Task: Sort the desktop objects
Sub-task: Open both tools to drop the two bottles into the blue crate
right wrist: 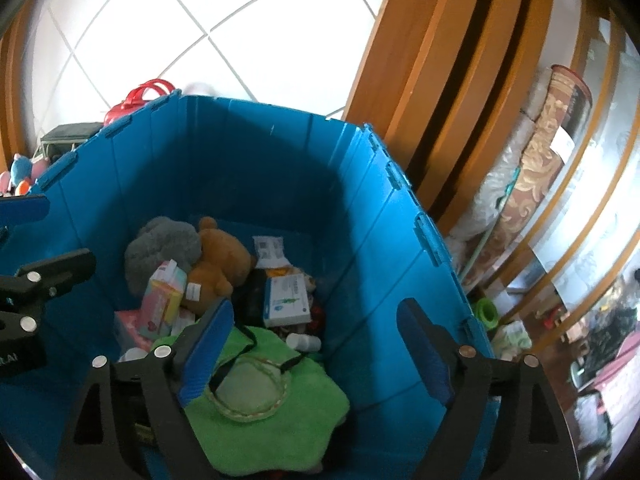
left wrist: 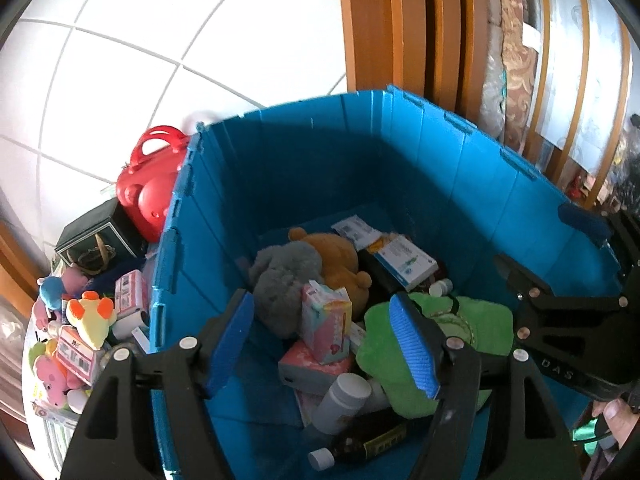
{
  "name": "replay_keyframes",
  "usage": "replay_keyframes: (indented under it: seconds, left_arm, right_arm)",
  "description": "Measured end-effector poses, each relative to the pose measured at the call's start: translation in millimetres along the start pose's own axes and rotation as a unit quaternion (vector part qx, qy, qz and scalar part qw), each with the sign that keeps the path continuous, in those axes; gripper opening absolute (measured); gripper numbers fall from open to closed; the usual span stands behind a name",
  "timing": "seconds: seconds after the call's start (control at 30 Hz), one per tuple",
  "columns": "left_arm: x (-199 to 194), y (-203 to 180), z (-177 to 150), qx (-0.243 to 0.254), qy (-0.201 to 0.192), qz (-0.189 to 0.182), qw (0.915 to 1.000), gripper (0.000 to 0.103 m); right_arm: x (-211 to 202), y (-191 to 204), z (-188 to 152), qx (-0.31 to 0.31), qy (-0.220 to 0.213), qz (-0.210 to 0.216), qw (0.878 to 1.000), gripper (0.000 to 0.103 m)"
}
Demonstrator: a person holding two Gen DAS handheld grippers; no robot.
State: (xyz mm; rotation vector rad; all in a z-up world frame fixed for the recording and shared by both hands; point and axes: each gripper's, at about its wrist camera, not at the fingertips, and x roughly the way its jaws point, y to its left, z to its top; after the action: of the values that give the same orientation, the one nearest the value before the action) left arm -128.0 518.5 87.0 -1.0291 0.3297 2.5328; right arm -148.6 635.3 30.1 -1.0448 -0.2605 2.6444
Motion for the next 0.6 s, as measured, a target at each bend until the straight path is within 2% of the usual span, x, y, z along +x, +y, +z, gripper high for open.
replay_keyframes:
  seconds: [0.2,0.43,0.6]
  left_arm:
    - [-13,8,-4,-0.017,-0.027,-0.004,0.9995,0.070]
    - [-28,15,-12,-0.022,-0.039,-0.012,0.9989,0.070]
    - [-43,19,-18,-0.019,-0.045,-0.019,0.9986,0.070]
  right_arm:
    - [-4,-7,0,0.026,-0.013,0.001,1.000,0.093]
    - [-8,-12,-1,0.047,-0.023,-0.004,0.999,0.095]
    - [-9,-13,-1,0.056,-0.022,-0.008,0.998,0.101]
